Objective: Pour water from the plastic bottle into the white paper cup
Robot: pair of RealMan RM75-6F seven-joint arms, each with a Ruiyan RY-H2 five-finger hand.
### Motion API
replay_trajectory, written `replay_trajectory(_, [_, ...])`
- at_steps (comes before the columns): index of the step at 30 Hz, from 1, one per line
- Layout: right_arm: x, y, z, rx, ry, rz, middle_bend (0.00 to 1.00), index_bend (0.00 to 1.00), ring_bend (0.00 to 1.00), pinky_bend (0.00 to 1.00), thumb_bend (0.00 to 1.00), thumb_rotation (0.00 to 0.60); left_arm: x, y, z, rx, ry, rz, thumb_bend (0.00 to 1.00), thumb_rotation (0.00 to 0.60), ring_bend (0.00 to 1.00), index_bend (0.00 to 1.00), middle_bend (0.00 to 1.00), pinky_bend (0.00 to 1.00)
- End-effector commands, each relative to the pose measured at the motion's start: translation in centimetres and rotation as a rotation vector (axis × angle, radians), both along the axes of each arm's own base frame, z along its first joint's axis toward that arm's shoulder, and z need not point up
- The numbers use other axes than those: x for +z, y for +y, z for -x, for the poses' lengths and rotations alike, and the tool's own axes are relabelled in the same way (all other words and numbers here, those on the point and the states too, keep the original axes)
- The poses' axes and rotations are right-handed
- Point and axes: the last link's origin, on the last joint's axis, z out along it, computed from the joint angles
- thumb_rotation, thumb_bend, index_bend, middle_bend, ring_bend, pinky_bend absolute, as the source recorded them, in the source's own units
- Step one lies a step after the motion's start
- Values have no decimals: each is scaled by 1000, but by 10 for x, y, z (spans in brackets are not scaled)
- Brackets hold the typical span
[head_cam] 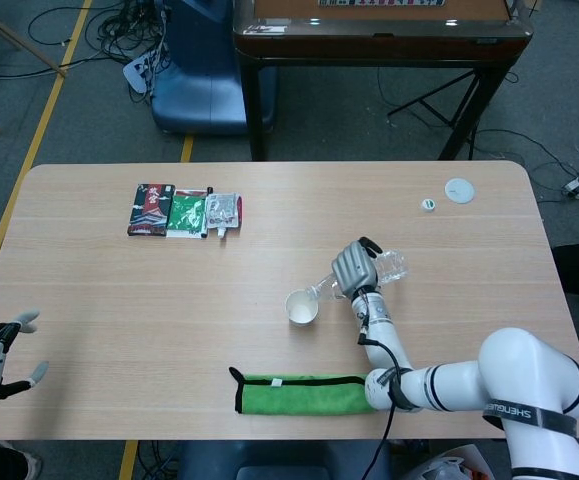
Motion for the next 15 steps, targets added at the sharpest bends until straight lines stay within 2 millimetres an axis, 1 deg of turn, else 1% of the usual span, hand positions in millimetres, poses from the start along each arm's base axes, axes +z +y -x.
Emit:
replay_trajectory(1, [0,0,0,2,4,0,665,634,532,506,176,600,0,0,0,0,1,0,224,600,271,211,342,442])
replay_trajectory(15, [0,0,-2,26,42,7,666,634,533,513,178,600,0,1,0,0,0,-2,224,600,271,211,342,442])
